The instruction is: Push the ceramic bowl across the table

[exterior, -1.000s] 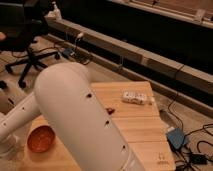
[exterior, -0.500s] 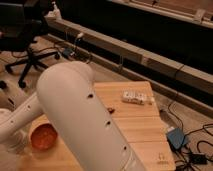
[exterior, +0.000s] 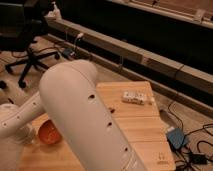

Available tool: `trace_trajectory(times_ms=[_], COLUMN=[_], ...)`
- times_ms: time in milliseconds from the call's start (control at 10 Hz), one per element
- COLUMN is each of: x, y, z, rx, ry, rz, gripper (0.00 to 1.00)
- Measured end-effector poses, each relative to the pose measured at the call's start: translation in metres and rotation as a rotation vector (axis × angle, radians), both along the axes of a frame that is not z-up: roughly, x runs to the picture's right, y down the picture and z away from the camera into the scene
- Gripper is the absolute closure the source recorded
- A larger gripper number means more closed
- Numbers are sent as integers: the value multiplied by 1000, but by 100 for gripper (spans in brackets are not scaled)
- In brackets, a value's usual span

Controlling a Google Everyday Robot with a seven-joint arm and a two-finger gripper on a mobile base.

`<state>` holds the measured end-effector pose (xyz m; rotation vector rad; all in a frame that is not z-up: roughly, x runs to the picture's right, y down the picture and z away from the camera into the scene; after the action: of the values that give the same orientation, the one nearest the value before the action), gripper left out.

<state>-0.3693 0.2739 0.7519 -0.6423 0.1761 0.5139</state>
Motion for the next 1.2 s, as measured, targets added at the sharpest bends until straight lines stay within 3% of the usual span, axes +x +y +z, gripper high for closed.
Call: trace_trajectory(times_ms=[400, 800, 1200], x=[26, 56, 76], y=[-23, -35, -47], z=[26, 42, 54], rx=[36, 43, 47], ry=[108, 211, 278], rz=[49, 91, 135], gripper=[100, 100, 100])
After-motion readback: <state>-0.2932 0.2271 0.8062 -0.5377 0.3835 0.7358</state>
